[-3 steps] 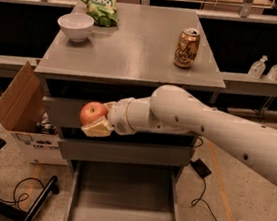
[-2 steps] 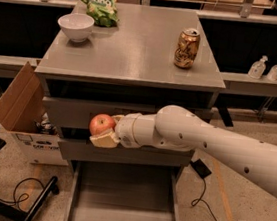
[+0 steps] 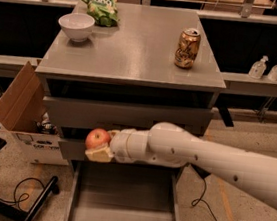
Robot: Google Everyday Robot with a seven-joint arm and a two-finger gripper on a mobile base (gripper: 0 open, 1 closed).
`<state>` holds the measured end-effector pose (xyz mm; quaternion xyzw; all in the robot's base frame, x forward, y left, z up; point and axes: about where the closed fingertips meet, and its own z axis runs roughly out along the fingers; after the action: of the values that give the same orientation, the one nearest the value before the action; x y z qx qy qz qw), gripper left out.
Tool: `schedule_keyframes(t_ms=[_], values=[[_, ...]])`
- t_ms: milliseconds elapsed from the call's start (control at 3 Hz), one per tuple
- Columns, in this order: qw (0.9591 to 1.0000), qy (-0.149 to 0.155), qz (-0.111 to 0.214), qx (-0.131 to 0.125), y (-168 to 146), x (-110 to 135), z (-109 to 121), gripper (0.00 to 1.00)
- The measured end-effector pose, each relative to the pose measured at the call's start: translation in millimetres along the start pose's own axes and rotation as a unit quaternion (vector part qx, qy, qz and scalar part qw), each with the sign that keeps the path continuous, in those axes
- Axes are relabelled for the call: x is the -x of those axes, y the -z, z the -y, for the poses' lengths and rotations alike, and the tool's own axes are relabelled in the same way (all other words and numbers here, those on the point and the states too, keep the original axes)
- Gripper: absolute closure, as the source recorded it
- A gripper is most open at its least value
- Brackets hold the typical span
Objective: Place apple into bottom drawer
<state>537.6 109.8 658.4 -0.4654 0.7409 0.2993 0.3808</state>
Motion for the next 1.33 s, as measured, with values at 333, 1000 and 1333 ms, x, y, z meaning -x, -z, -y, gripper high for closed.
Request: schedule_keyframes(t_ms=[333,1000,1333], values=[[0.9977,-0.065,-0.013,0.014,-53.3,-86.9,-32.1,1.00],[0.9936,-0.108,-0.024,0.026,-147.9,-212.5,-32.3,1.00],[0.9937,-0.107,-0.024,0.026,-147.6,-211.7,-32.3,1.00]])
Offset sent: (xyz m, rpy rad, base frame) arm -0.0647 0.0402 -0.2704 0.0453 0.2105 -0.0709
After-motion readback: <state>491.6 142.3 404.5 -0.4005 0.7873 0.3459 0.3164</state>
